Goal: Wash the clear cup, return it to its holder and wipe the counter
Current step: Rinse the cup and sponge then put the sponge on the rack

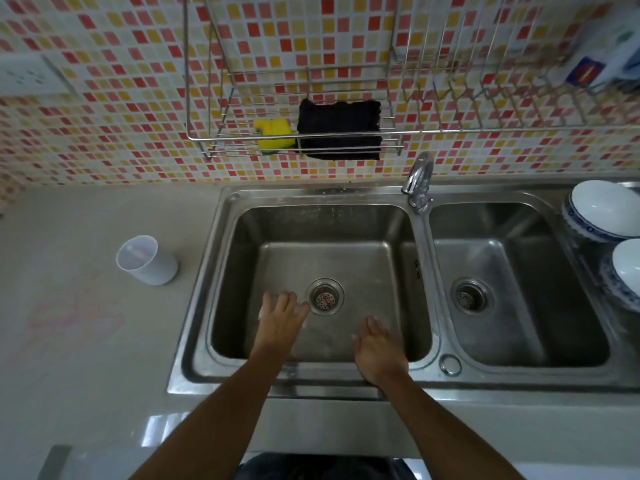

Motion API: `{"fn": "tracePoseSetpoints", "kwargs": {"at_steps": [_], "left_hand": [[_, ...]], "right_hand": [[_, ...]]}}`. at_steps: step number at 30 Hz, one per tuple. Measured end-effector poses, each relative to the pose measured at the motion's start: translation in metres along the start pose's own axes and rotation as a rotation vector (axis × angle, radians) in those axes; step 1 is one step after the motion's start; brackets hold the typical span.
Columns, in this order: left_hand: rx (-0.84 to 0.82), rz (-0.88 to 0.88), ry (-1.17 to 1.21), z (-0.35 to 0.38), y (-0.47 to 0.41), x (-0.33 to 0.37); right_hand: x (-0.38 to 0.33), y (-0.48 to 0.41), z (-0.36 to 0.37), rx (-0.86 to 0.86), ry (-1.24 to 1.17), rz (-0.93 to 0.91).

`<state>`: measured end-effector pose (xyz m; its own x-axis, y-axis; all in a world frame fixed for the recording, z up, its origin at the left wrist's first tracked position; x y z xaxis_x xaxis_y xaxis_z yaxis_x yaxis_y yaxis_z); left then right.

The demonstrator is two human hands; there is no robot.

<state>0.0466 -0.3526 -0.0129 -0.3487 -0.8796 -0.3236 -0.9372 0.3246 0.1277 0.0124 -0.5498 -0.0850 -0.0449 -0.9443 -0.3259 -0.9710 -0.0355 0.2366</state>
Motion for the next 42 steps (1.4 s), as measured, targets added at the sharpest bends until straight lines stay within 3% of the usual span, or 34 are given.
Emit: {"fn": "tracePoseSetpoints", "kwargs": {"at_steps": [6,11,16,22,31,35,38,42], "left_hand": [[0.013,0.147,-0.148,0.004,0.002,0.005],[-0.022,0.115,-0.148,0.014,0.015,0.002],[0.072,0.087,-0.047,0.006,0.016,-0.014],[0.304,-0.123,0.141,0.003,0.032,-0.035],[0.433,-0.451,0.390,0.004,0.057,-0.092],[0.545,-0.633,0.611,0.006,0.067,-0.124],[0.571,-0.767,0.780,0.010,0.080,-0.146],[0.647,-0.944,0.974,0.024,0.102,-0.179]], "right_hand": [[0.000,-0.001,-0.001,-0.004,-0.027,-0.017],[-0.002,0.002,-0.006,0.004,-0.032,-0.024],[-0.001,0.001,-0.004,-0.022,-0.049,-0.018],[-0.002,0.002,-0.007,-0.063,-0.060,-0.024],[-0.007,0.003,-0.012,-0.073,-0.081,0.073],[-0.008,-0.006,-0.017,-0.094,-0.175,0.162],[-0.024,-0.008,-0.018,-0.010,-0.243,0.239],[-0.088,-0.024,-0.011,0.037,-0.437,0.250]]}}
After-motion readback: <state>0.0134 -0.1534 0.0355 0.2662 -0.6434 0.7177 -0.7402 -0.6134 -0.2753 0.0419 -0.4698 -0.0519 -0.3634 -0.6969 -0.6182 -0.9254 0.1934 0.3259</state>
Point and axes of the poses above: each hand's wrist, its own y-axis away from the middle knuckle, its own z-axis out of the palm, x = y × z, the point moved 2 cm from there along -y, towards the middle knuckle, and after that the axes turned 11 degrees about x, right-handed, at the moved point
